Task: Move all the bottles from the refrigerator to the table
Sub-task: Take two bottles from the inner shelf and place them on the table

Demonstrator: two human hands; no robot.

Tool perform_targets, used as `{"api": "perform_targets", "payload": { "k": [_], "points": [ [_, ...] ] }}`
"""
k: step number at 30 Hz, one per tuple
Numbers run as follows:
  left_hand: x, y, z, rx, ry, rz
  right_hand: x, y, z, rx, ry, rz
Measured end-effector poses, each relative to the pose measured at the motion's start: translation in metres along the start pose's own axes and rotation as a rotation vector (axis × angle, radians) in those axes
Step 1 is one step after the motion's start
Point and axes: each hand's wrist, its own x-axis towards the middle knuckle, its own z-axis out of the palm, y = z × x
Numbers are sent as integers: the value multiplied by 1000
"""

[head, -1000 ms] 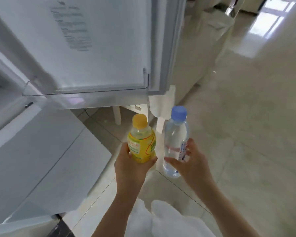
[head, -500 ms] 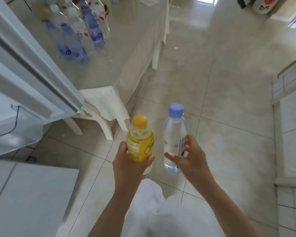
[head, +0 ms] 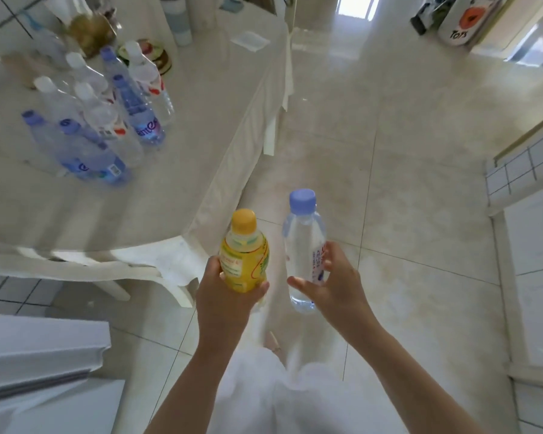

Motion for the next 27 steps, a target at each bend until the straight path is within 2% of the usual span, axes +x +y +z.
{"api": "perform_targets", "payload": {
  "k": [14, 27],
  "points": [
    [140, 44, 36, -38, 157, -134, 173, -37, -1, -18, -117, -30],
    [273, 104, 86, -128, 473, -290, 380, -92, 0, -106, -427, -175]
  ]
}}
